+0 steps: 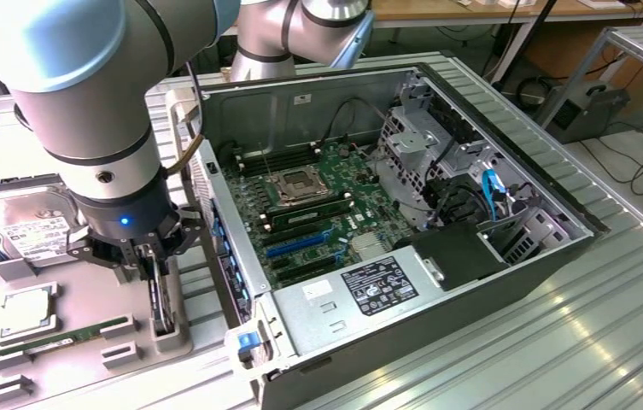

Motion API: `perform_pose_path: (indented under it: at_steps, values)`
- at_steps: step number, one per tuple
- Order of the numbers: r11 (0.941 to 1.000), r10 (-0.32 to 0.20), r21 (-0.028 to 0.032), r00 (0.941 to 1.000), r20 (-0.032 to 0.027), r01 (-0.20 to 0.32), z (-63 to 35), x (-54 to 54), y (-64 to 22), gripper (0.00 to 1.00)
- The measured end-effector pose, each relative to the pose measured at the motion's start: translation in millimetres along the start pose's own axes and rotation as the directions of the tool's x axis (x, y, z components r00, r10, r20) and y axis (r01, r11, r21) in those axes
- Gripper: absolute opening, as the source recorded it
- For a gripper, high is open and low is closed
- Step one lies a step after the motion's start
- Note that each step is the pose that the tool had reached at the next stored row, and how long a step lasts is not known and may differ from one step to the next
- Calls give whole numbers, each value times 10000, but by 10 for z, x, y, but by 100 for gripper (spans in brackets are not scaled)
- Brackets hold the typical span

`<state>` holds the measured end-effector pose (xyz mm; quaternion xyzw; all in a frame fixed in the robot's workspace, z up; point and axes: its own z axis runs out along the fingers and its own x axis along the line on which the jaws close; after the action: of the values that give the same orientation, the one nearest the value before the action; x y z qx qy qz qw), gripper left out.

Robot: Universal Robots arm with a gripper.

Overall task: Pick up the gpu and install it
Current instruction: 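Pick up the gpu and move the gpu toward the slot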

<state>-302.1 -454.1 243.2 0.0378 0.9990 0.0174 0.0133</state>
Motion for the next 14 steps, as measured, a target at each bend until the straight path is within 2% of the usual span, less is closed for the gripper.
perform_pose_path:
  at_steps: [14]
  values:
    - [10000,0,6,10000,-2,0,-32,-1,6,26]
